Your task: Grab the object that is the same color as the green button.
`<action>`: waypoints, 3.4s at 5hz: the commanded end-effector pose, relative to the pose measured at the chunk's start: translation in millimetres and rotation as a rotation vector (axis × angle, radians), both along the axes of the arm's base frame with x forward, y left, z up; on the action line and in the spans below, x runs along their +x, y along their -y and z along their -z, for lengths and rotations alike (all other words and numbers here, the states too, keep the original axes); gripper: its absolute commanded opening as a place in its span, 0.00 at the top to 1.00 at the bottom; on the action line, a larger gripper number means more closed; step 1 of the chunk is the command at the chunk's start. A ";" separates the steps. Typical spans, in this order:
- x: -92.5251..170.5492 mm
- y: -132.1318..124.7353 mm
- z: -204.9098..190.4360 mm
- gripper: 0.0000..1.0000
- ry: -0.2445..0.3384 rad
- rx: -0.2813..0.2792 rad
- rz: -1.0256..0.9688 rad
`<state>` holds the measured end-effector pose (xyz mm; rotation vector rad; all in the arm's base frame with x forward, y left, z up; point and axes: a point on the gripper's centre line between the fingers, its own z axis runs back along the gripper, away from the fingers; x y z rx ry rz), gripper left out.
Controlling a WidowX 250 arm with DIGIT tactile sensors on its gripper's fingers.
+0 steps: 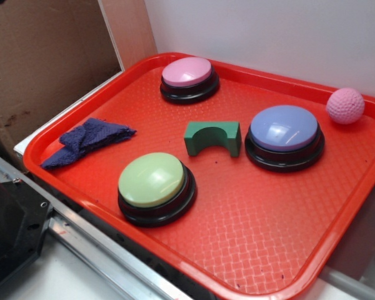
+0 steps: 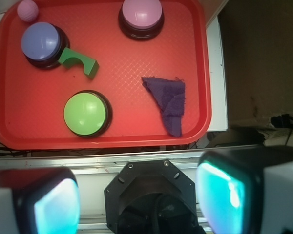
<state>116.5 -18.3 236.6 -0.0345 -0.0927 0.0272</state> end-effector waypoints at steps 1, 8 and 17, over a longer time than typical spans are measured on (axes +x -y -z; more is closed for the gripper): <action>0.0 0.0 0.0 0.00 0.000 0.000 0.000; 129.8 89.0 168.6 0.00 0.221 0.061 0.649; 143.8 70.7 141.2 1.00 -0.012 0.017 0.205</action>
